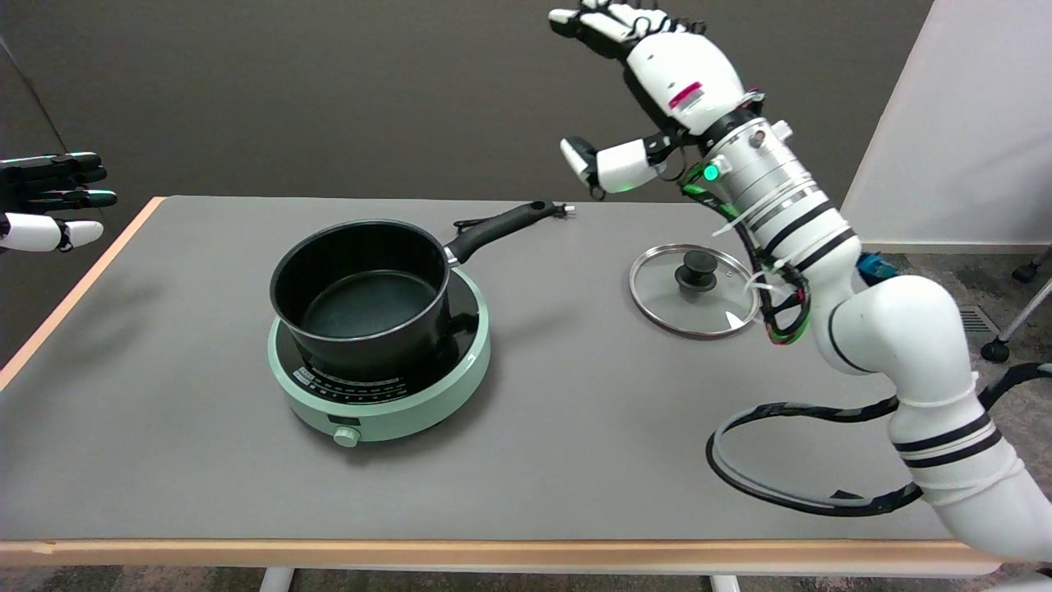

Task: Pick up the soup pot.

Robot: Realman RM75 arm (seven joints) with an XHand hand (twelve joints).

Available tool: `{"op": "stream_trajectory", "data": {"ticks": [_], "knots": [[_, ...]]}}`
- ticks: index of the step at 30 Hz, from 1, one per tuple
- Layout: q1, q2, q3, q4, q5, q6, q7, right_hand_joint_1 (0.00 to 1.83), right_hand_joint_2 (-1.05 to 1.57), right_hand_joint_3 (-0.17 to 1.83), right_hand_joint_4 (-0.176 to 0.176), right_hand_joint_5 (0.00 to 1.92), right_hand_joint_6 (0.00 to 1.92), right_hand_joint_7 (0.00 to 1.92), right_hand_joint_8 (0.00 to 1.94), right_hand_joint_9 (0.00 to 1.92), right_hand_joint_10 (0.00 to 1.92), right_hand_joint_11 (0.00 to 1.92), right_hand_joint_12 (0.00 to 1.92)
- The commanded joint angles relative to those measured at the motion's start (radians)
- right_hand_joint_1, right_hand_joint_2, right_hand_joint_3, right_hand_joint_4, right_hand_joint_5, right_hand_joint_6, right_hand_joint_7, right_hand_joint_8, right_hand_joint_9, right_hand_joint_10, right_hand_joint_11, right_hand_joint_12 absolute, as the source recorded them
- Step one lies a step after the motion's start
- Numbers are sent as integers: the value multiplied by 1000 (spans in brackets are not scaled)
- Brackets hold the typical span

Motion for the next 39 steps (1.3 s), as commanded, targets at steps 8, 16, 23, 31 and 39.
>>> {"op": "stream_trajectory", "data": {"ticks": [8,16,23,31,39], "knots": [[-17,-86,-178,5,73,-60,-434,884,453,1051,99,323,153,232,138,280,189,239,489],[-22,-87,-246,3,57,47,-436,886,462,1054,106,346,157,262,142,301,190,261,501],[-18,-87,-294,8,-23,105,-436,889,466,1057,114,360,161,274,143,310,190,268,507],[-17,-80,-287,8,-25,93,-432,872,461,1058,117,348,160,270,144,307,190,271,505],[-12,-76,-276,12,-17,70,-431,901,-331,434,116,175,175,175,175,175,175,175,175]]}}
